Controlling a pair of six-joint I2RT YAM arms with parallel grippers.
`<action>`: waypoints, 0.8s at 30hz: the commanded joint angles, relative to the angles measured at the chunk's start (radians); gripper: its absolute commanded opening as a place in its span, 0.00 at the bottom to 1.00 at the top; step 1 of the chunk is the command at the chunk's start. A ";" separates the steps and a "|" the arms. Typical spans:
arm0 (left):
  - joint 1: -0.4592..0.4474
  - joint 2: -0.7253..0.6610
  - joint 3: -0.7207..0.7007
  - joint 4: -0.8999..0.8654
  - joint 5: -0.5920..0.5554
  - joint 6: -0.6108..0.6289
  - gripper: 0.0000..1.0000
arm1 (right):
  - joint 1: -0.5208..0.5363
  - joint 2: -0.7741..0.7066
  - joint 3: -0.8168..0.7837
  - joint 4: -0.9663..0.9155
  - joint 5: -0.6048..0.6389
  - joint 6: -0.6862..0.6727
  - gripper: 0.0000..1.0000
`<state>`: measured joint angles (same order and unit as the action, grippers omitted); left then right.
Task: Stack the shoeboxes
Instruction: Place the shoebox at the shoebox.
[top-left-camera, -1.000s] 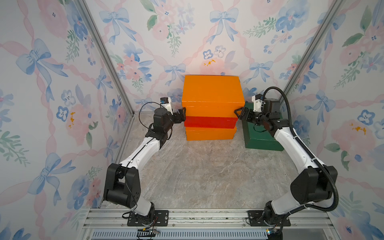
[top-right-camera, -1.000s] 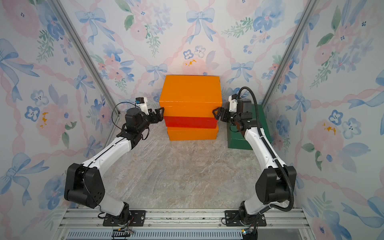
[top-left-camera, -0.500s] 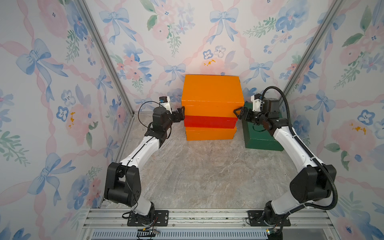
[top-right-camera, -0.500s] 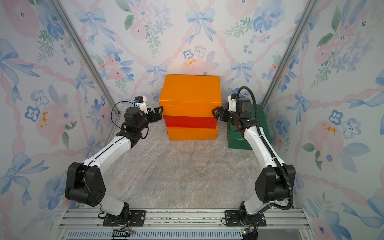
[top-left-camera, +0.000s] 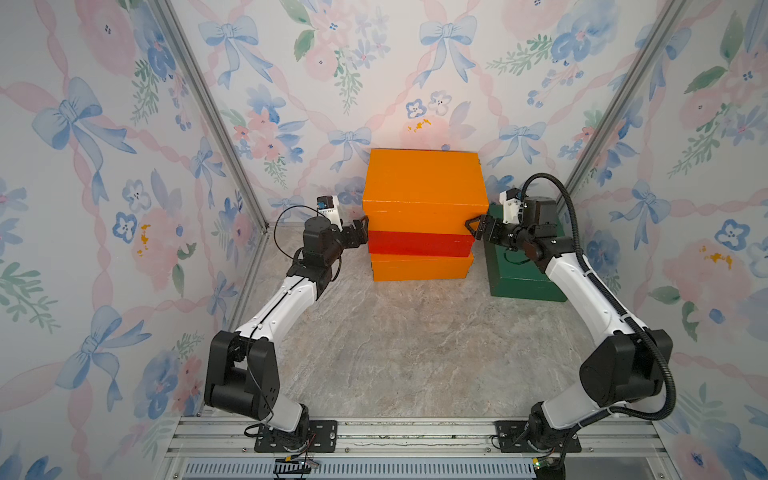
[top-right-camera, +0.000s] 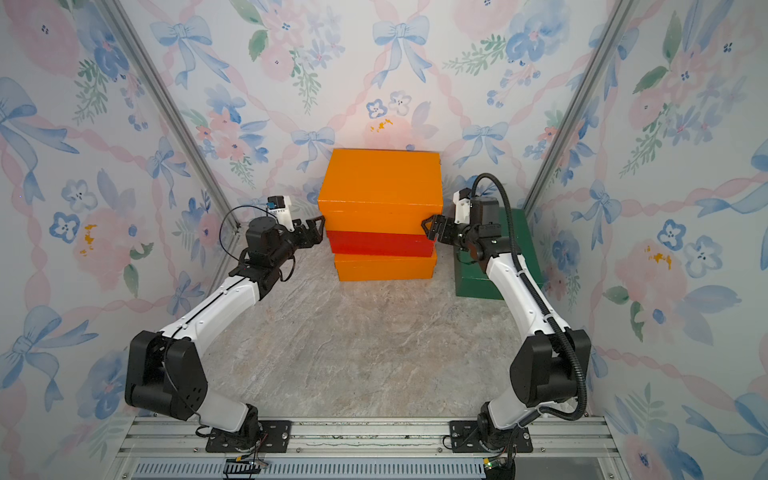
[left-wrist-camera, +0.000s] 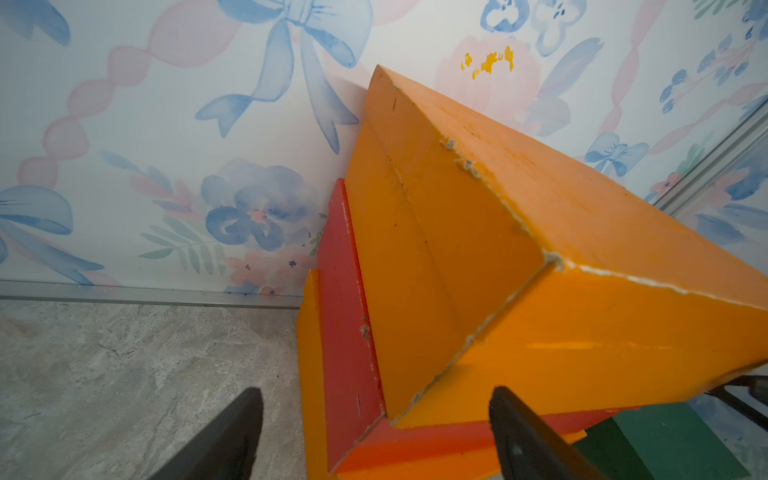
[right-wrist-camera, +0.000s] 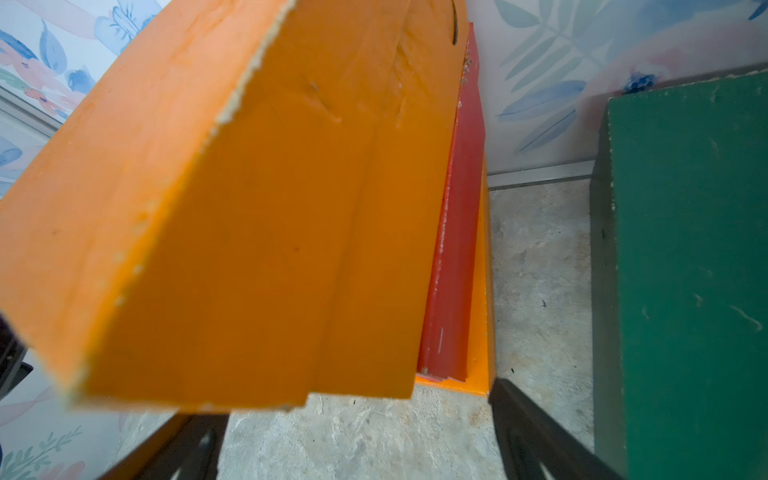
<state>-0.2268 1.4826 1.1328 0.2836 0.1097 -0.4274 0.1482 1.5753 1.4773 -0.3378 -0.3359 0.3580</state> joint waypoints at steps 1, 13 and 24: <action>0.037 -0.078 -0.038 0.019 0.041 -0.050 0.87 | 0.010 -0.090 -0.046 -0.012 -0.013 -0.010 0.97; 0.161 0.163 0.002 0.046 0.175 -0.212 0.82 | -0.010 -0.291 -0.196 -0.035 -0.006 -0.024 0.97; 0.118 0.304 0.070 0.058 0.151 -0.183 0.84 | -0.070 -0.315 -0.228 -0.033 -0.030 -0.018 0.97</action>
<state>-0.1009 1.7649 1.1622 0.3183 0.2516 -0.6220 0.0872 1.2831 1.2636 -0.3557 -0.3477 0.3508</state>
